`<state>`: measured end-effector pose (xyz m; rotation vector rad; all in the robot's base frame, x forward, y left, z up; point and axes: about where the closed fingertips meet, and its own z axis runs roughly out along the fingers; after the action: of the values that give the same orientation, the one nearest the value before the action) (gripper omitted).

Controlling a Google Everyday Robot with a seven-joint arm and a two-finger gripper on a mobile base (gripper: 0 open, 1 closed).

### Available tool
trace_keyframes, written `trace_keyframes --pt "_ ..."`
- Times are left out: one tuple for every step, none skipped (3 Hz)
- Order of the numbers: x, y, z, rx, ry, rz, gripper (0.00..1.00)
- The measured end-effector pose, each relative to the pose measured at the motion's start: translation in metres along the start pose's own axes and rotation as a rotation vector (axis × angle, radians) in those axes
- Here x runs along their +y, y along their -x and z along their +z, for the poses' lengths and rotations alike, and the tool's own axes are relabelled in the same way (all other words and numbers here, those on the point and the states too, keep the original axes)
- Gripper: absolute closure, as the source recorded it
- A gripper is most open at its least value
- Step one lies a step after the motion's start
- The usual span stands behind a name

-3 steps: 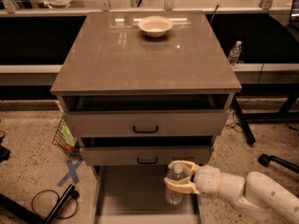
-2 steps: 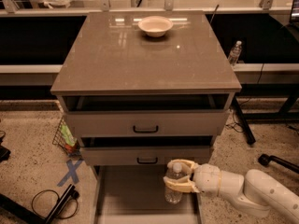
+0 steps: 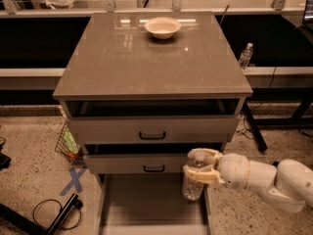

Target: Pick water bottle from bottom drawer and place on counter

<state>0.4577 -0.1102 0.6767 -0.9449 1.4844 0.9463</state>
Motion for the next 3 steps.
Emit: trace_keyframes --pt "-0.011 0.061 -0.022 -0.031 -0.023 -0.028 1.00" --pt "-0.025 0.130 -0.032 -0.070 -0.039 -0.066 1.00" --pt "-0.044 0.194 -0.031 -0.096 -0.071 -0.100 1.00"
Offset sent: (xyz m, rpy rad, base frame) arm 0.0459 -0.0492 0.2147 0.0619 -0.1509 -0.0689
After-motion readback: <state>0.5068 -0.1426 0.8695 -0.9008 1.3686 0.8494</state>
